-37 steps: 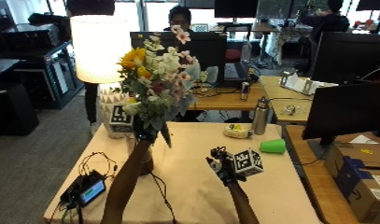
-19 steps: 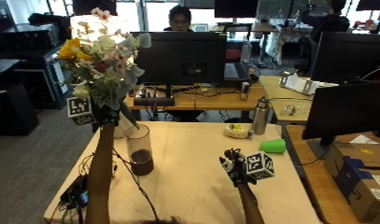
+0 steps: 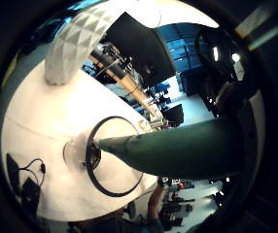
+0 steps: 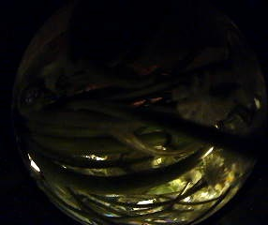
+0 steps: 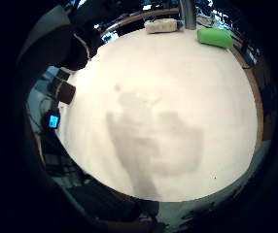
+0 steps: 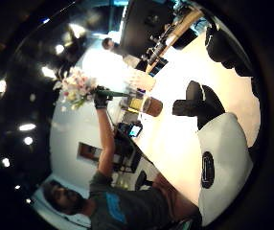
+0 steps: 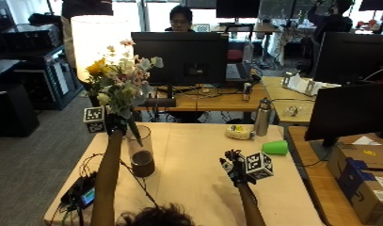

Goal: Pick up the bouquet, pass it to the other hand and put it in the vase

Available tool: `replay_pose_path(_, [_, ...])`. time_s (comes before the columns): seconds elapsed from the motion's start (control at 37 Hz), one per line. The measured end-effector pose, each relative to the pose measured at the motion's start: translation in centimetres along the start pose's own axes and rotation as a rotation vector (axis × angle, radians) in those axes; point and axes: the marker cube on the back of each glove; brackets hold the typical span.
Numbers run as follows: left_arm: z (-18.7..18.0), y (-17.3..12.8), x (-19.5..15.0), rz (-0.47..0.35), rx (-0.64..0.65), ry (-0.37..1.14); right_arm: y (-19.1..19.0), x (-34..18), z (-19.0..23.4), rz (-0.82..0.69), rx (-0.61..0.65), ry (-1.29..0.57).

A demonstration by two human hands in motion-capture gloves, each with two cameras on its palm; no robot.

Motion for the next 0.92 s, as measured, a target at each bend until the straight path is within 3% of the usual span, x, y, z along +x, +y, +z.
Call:
replay_pose_path(0.16, [1.6, -0.8, -1.4, -0.02, -0.033, 0.078, -0.5, 0.3, 0.8, 0.001, -0.015, 0.004])
replay_pose_path(0.35, [1.6, 0.7, -2.3, -0.081, -0.084, -0.148, -0.3, 0.1, 0.6, 0.004, -0.018, 0.008])
replay_pose_path(0.51, [-0.3, 2.0, -2.1, -0.036, -0.144, -0.329, 0.1, -0.2, 0.0, -0.004, -0.004, 0.008])
replay_pose_path(0.73, [-3.0, 3.4, -1.1, -0.009, -0.074, -0.358, 0.4, -0.6, -0.6, -0.026, 0.018, 0.0])
replay_pose_path(0.92, [-3.4, 4.2, -2.8, -0.008, -0.084, -0.374, 1.1, -1.3, -1.2, -0.039, 0.023, -0.004])
